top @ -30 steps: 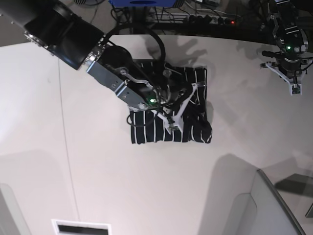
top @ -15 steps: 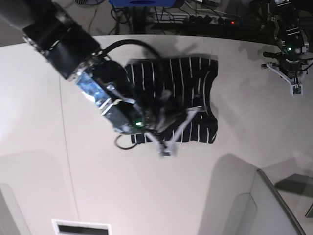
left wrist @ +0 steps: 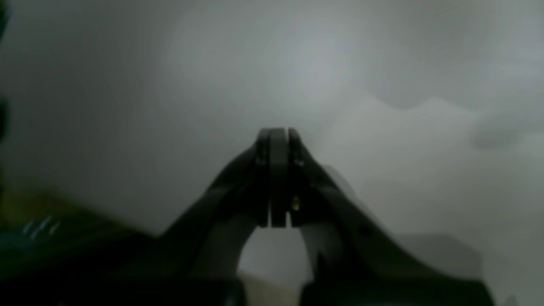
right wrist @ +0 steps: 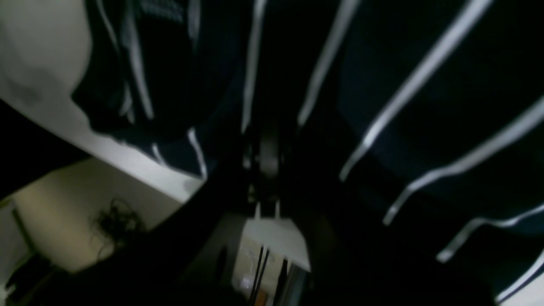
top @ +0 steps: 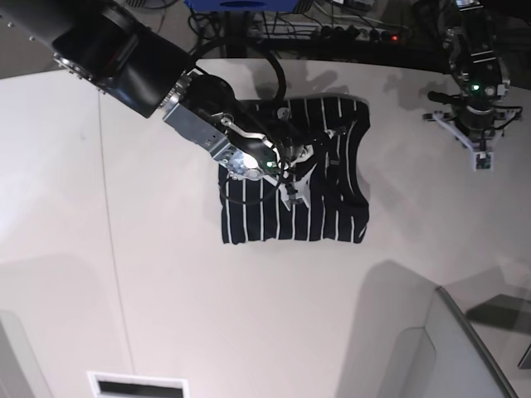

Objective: Layout the t-shirt on the table in an organized manner, then fold the t-shirt properly
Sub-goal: 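Press the folded stack flat with the right gripper while left gripper withdraws, then grasp the stack's sides with both grippers and square it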

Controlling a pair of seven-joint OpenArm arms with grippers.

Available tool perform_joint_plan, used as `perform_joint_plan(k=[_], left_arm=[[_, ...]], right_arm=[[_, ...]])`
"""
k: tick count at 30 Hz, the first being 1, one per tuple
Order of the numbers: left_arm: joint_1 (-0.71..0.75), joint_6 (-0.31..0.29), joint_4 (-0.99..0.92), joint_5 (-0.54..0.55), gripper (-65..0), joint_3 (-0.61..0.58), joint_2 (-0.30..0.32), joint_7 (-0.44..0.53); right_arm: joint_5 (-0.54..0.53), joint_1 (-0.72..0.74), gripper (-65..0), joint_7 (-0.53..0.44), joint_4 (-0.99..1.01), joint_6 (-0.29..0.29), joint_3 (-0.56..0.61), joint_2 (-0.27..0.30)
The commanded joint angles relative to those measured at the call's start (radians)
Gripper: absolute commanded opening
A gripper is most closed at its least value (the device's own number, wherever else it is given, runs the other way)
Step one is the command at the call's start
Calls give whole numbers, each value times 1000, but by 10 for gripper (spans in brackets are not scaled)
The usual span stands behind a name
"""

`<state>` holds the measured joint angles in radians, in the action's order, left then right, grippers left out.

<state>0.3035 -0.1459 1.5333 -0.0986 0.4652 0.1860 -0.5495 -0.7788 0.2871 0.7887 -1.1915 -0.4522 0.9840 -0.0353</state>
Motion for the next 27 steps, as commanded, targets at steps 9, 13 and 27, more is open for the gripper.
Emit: perform_joint_plan(k=[9, 13, 27], left_arm=[[-54, -70, 253, 248, -650, -72, -41, -165], [-158, -68, 253, 308, -650, -148, -62, -179], [-422, -68, -182, 198, -650, -267, -170, -142]], right_arm=[[-6, 11, -650, 65, -278, 3, -302, 111], [-5, 13, -650, 79, -278, 3, -382, 125], [-6, -21, -650, 71, -282, 3, -397, 145]])
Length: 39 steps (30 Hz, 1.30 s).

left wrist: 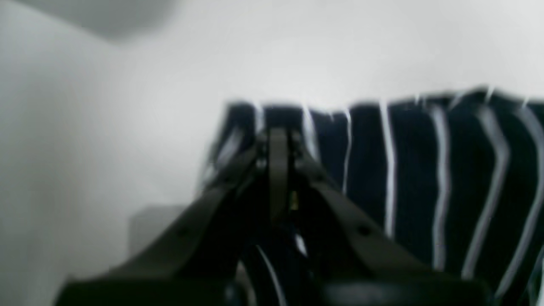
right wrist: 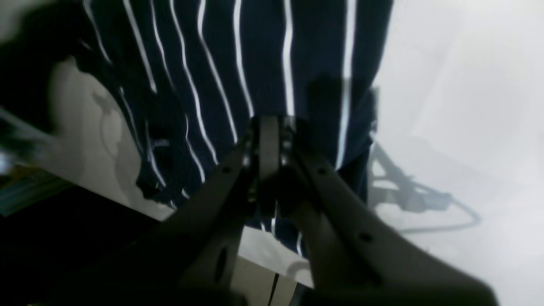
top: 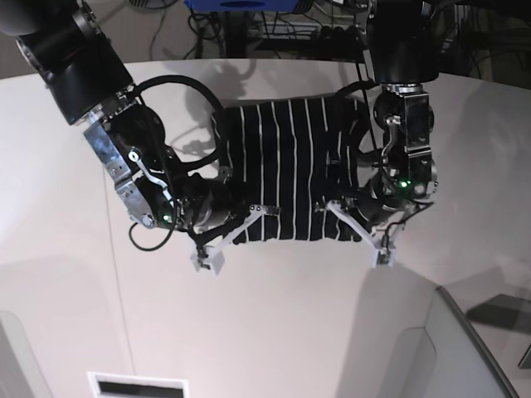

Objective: Layout the t-shirt on the table in an organized manner, then fold the t-shirt properly
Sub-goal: 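Grasp the stack's sides with both grippers and square it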

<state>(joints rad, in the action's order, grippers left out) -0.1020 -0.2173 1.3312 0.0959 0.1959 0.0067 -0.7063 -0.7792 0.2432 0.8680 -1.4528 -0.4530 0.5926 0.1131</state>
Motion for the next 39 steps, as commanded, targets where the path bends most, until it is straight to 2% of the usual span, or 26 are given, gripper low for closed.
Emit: perform_joint_plan(k=[1, 4, 8, 9, 12, 13, 16, 19, 22, 27, 30, 35, 39], left_arm=[[-8, 3, -8, 3, -650, 3, 22, 53], [12, 3, -86, 3, -650, 1, 69, 150], [17, 3, -141, 11, -650, 3, 112, 205], [17, 3, -140, 11, -650, 3, 112, 211], [20, 3, -98, 9, -650, 3, 118, 205], [25, 3, -69, 9, -650, 3, 117, 204], [66, 3, 57, 11, -650, 3, 112, 199], [92, 3, 173, 12, -650, -3, 105, 135], [87, 0, 193, 11, -650, -8, 57, 110], [25, 0, 38, 3, -650, -11, 20, 113], [-6, 2, -68, 3, -650, -9, 22, 121], [-14, 3, -161, 1, -650, -8, 55, 207], [-15, 3, -167, 3, -650, -6, 60, 210]], right_arm=[[-6, 23, -650, -8, -22, 4, -6, -2], [-6, 23, -650, -20, -24, 4, -6, -2], [-6, 12, -650, -100, -22, 7, -4, -2], [-6, 14, -650, -119, -18, 26, -4, -2], [-6, 20, -650, -174, 19, 133, -6, -6], [-6, 31, -650, -197, 44, 150, -6, -6], [-7, 52, -650, -241, 113, 179, -6, -6], [-7, 54, -650, -272, 136, 221, -7, -3], [-7, 54, -650, -284, 175, 244, -59, -8], [-7, 57, -650, -287, 264, 293, -135, -13], [-4, 57, -650, -292, 294, 294, -144, -13], [-3, 57, -650, -358, 355, 297, -139, -11], [-3, 57, -650, -385, 403, 374, -144, -11]])
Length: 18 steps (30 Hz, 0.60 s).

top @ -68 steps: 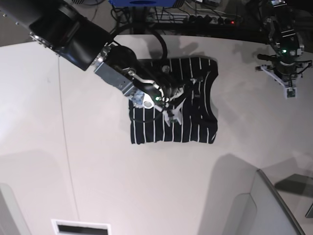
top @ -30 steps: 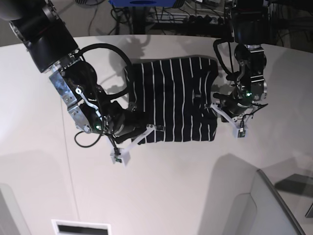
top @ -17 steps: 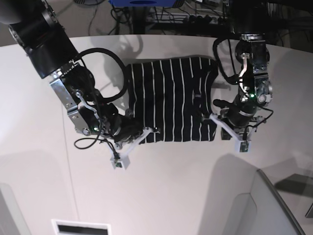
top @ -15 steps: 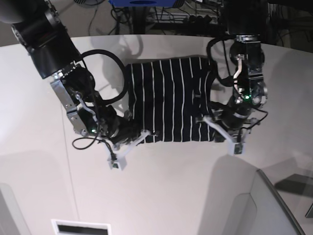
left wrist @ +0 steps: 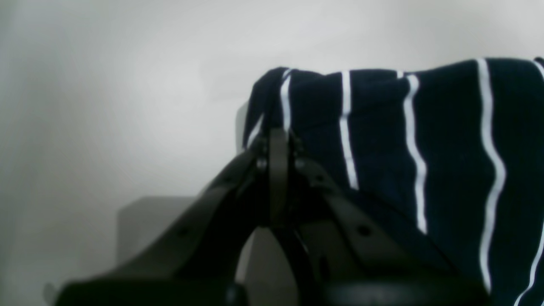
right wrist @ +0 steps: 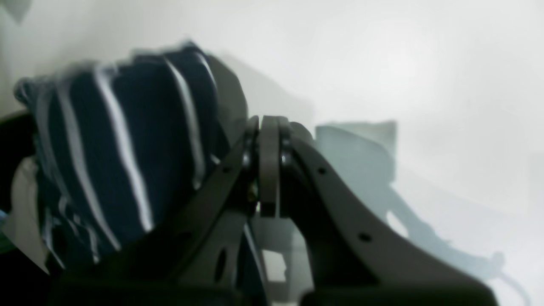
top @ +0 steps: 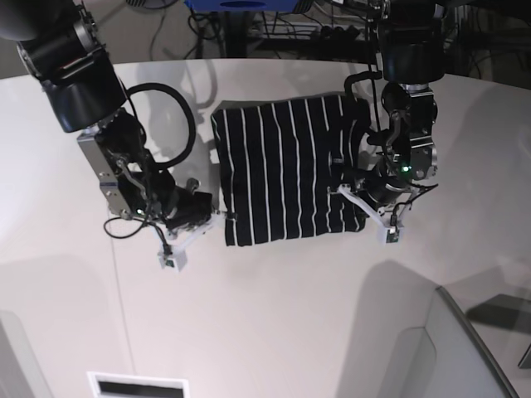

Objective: Layout the t-shirt on the table in an organized manner, then fold the t-shirt properly
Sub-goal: 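Grasp the stack's sides with both grippers and square it, then raise the right gripper away and grasp the stack edge with the left gripper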

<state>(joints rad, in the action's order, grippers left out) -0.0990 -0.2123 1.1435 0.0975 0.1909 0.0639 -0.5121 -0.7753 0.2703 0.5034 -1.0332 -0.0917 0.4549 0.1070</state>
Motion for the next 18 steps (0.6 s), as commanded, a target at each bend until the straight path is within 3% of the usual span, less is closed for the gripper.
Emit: perform_joint_plan(k=[1, 6, 12, 18], left_arm=[[-18, -2, 37, 3, -650, 2, 1, 13], [2, -2, 220, 6, -650, 8, 0, -4], [83, -26, 499, 11, -650, 109, 21, -211], [199, -238, 524, 11, -650, 190, 20, -288]], right_arm=[[-6, 30, -650, -21, -22, 20, -8, -2], [-9, 19, -650, -15, -120, 20, -34, 46], [-9, -115, -650, 62, -324, 22, -201, 109], [-6, -242, -648, 64, -402, 28, -357, 124]])
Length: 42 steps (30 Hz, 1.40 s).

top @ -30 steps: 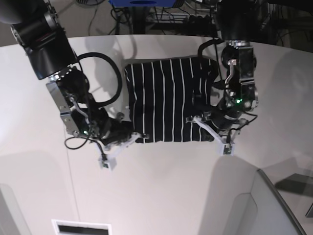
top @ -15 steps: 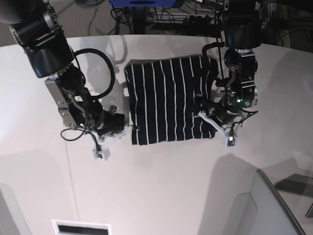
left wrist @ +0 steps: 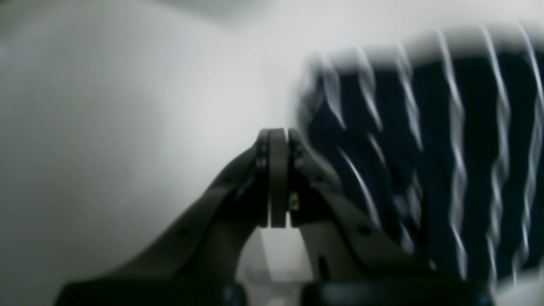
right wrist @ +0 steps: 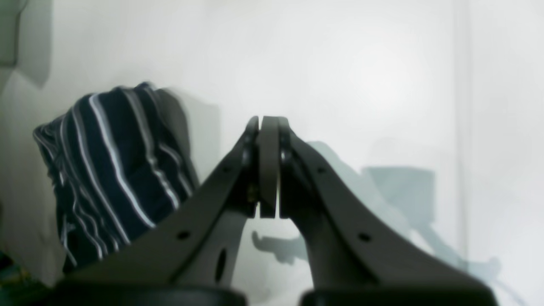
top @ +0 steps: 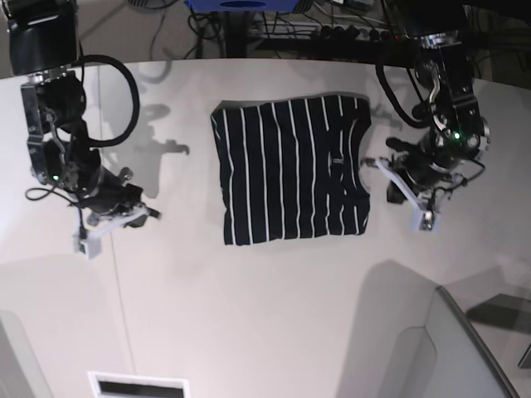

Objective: Layout the t-shirt on the table in an organized manner, then fold the t-shirt properly
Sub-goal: 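Raise the right gripper away and grasp the stack edge with the left gripper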

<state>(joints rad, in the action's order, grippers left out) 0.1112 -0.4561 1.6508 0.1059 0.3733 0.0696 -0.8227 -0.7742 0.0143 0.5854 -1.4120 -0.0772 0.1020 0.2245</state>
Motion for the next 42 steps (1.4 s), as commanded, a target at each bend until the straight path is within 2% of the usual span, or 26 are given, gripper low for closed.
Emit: perform_joint_plan(k=[1, 3, 4, 5, 7, 10, 12, 14, 18, 26, 30, 31, 33, 35, 37, 38, 40, 42], left_arm=[[3, -7, 10, 2, -650, 22, 12, 22], [31, -27, 4, 4, -650, 42, 9, 24], [40, -28, 4, 8, -604, 48, 9, 24], [52, -34, 4, 35, -507, 48, 9, 24], [75, -34, -2, 148, -332, 48, 19, 21], [95, -34, -59, 354, -148, 34, 68, 21], [95, -34, -123, 473, -77, 10, 95, 27], [86, -34, -194, 549, -56, -13, 114, 29], [64, -34, -281, 552, -56, -47, 112, 85], [32, -28, -410, 545, -56, -211, 111, 200], [9, -28, -482, 545, -61, -242, 111, 233], [5, -28, -493, 545, -79, -241, 111, 234], [3, -28, -502, 545, -194, -233, 111, 234], [2, -28, -502, 545, -380, -233, 114, 234], [-5, -27, -502, 545, -607, -234, 115, 234], [-21, -27, -504, 545, -650, -241, 117, 230], [-44, -27, -512, 530, -650, -254, 137, 217], [-84, -27, -504, 473, -650, -322, 167, 173]], right_arm=[[-8, 6, -648, -18, -25, 14, -9, 6], [-8, -7, -648, -18, -23, 14, -15, 8], [-6, -10, -648, -18, -22, 14, -18, 8], [-6, -17, -648, -18, -20, 14, -18, 8], [-6, -20, -648, -18, -22, 14, -18, 8], [-6, -20, -648, -18, -20, 14, -17, 8], [-6, -20, -648, -18, -20, 14, -14, 8], [-6, -21, -648, -18, -20, 14, -14, 8], [-6, -32, -650, -20, -20, 15, -9, 28], [-6, -49, -650, -20, -22, 15, -14, 28], [-6, -53, -650, -18, -19, 15, -15, 28], [-6, -58, -650, -20, -19, 15, -17, 29], [-6, -61, -650, -21, -20, 15, -17, 29], [-6, -63, -650, -21, -19, 15, -18, 33], [-6, -63, -650, -23, -19, 15, -18, 46], [-6, -63, -650, -23, -19, 15, -18, 46], [-6, -63, -650, -23, -19, 15, -18, 49], [-6, -63, -650, -23, -19, 15, -25, 49]])
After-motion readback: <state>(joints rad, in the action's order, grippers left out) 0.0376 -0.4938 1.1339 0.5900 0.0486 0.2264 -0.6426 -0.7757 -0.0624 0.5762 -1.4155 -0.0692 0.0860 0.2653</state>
